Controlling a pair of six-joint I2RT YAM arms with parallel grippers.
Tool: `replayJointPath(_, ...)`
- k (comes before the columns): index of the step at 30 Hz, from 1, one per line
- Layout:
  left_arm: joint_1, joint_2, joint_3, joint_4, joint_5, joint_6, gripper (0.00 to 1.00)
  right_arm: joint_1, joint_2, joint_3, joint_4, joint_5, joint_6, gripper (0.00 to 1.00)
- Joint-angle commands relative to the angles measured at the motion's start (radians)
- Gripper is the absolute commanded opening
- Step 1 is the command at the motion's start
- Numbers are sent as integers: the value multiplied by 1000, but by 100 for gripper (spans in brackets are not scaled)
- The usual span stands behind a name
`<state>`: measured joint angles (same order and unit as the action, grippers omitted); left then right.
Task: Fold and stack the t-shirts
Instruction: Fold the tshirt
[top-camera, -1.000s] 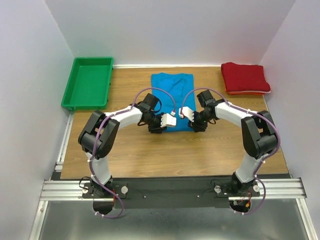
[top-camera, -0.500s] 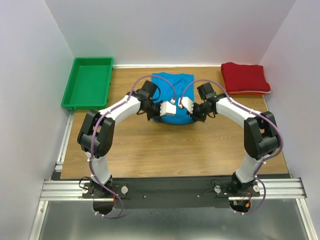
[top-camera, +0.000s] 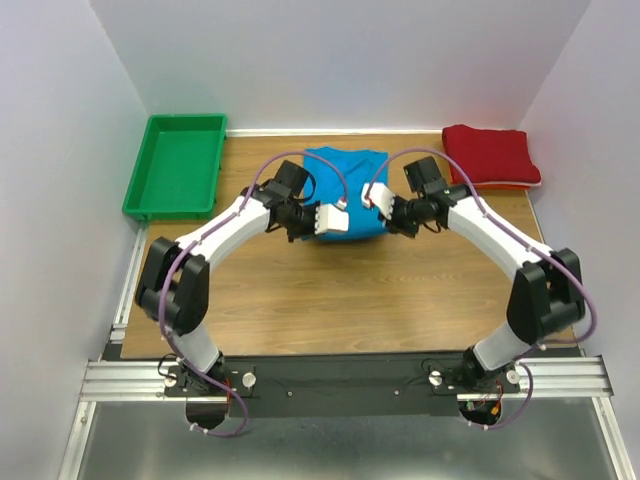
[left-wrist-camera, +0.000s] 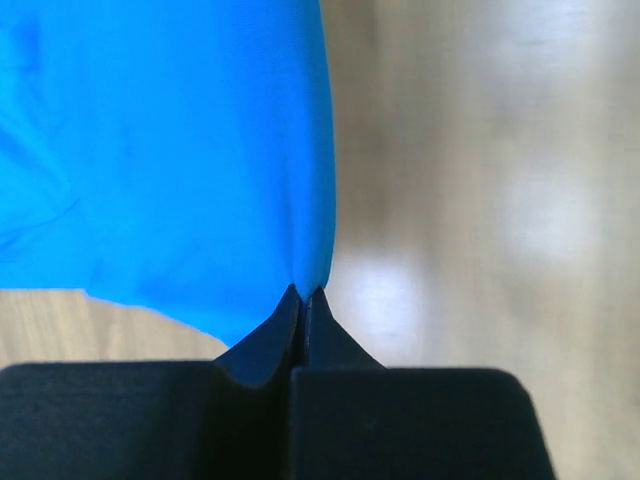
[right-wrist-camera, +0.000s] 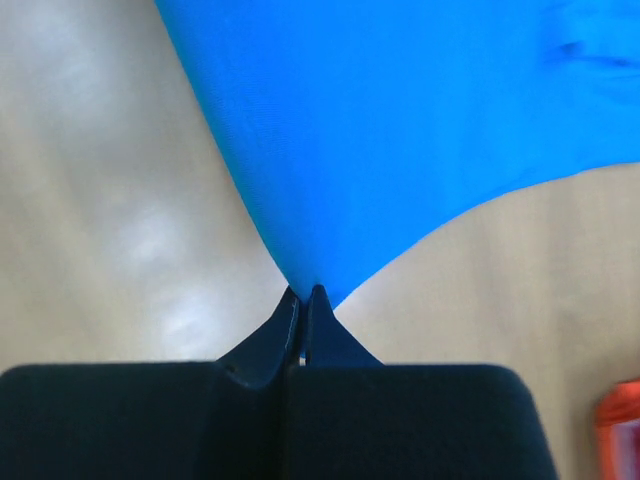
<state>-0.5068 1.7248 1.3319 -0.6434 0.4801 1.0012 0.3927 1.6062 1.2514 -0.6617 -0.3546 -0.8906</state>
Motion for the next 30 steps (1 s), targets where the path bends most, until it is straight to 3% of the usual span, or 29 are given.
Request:
replayJointPath(1,-44,-178,-117,-108,20,0,0,52,-158,-104,-180,-15,30,0)
replayJointPath(8,-116,-425,-200,-243,175,-58,0,87,-416,-135,-390,-121,128,0)
replayJointPath(12,-116,-444,-129,-248,160,-104,0,87,-390,-66,-421,-46,124,0)
replayJointPath(21,-52,-150,70,-208,48,-36,0,-43,-177,29,-357,-44,-39,0)
replayJointPath(25,16,-6,165,-194,69,2,0,-149,-37,109,-345,-75,-103,1)
replayJointPath(30,71,188,305,-179,77,59,1,-164,174,193,-308,-116,-122,0)
